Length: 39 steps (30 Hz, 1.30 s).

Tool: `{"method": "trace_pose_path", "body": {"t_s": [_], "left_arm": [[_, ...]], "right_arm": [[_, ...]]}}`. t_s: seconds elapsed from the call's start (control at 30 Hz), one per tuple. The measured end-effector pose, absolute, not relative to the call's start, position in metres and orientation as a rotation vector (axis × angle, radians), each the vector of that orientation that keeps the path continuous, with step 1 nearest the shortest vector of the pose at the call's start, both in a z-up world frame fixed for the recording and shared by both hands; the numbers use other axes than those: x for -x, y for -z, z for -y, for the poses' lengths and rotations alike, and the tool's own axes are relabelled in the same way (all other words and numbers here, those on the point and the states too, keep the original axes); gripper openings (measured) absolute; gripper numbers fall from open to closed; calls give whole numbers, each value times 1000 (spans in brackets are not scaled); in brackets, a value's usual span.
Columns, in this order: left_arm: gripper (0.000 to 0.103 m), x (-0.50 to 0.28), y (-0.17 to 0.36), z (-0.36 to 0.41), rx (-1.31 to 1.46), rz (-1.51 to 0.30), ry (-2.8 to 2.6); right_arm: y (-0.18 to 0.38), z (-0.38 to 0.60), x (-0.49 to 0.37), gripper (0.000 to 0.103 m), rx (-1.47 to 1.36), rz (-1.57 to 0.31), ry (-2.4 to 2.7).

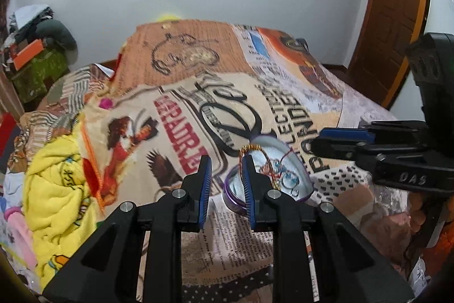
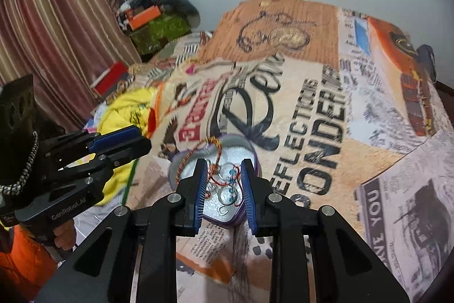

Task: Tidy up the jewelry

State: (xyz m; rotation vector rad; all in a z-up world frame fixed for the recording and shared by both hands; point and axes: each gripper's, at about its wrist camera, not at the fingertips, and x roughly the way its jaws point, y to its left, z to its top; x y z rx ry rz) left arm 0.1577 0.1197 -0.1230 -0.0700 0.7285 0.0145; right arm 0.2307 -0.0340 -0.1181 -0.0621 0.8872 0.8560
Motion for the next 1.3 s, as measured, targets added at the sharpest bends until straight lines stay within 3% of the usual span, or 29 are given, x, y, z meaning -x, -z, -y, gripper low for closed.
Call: {"method": "trace_pose_path", "body": {"t_s": [0.27, 0.43, 0.5, 0.57, 0.6, 0.67, 0.73, 0.8, 0.9, 1.3], "left_arm": [[22, -108, 46, -108, 85, -534, -37], [45, -60, -6, -87, 55, -362, -38], [51, -38, -23, -75, 28, -290, -56], [57, -22, -33, -65, 13, -244, -63], [61, -11, -39, -60, 6, -216, -73], [72, 7, -46, -53, -1, -178, -99], [92, 22, -50, -50, 9, -146, -115], [101, 34, -53, -50, 26, -129, -130], [102, 47, -55, -48, 22, -118, -160], [102, 65, -53, -45, 26, -117, -193]], "right_arm": [[31, 74, -183, 22, 11, -654, -799], [-21, 98, -132, 22, -21, -477, -769], [-36, 107, -109, 29, -32, -416, -762], [-49, 115, -86, 52, -45, -348, -736], [-54, 118, -77, 56, -48, -316, -720], [-62, 123, -57, 69, -50, -261, -682], [-68, 126, -43, 79, -51, -221, -649], [-71, 128, -36, 88, -55, -190, -615], [-73, 129, -27, 103, -58, -164, -571], [-72, 126, -20, 103, -49, -185, -585]]}}
